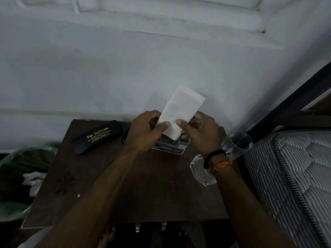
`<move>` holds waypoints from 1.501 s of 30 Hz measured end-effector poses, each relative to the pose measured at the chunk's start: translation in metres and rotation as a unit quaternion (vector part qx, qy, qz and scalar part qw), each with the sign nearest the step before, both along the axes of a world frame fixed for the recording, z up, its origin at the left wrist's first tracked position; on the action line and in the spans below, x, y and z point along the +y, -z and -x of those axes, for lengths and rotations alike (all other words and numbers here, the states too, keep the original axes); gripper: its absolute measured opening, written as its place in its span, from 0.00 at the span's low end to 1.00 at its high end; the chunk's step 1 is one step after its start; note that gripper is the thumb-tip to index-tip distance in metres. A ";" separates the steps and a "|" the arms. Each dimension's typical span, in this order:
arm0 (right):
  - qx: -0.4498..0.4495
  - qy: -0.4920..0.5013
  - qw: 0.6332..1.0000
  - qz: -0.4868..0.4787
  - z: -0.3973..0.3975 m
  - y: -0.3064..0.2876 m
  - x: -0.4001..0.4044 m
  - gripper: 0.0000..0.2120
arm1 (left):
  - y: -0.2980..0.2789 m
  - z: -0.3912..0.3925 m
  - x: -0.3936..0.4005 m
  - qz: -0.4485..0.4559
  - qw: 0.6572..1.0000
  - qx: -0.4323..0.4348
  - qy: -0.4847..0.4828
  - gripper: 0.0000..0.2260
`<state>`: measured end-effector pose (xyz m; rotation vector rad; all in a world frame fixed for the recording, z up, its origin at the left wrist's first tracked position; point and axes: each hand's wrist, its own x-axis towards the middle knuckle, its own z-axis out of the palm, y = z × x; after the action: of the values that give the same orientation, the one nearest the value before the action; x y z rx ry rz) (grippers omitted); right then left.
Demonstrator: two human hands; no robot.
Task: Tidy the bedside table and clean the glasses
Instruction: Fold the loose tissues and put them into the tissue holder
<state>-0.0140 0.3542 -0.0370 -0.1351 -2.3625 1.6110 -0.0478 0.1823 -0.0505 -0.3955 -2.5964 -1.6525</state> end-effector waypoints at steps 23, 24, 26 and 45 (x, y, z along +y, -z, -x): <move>-0.054 0.083 0.951 -0.294 0.015 0.026 -0.005 0.16 | 0.026 0.024 0.012 0.075 0.994 0.077 -0.034 0.06; -0.054 0.086 0.947 -0.304 0.015 0.027 -0.005 0.17 | 0.027 0.024 0.012 0.077 0.993 0.079 -0.036 0.06; -0.046 0.095 0.942 -0.318 0.014 0.028 -0.009 0.19 | 0.027 0.024 0.012 0.083 0.992 0.084 -0.039 0.07; -0.005 0.128 0.956 -0.264 0.020 0.033 -0.014 0.09 | 0.030 0.029 0.009 0.157 0.983 0.086 -0.047 0.13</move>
<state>-0.0341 0.3397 -0.0703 -0.3200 -2.5642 0.8313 -0.0773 0.1917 -0.0809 -0.3983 -2.6970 -1.1265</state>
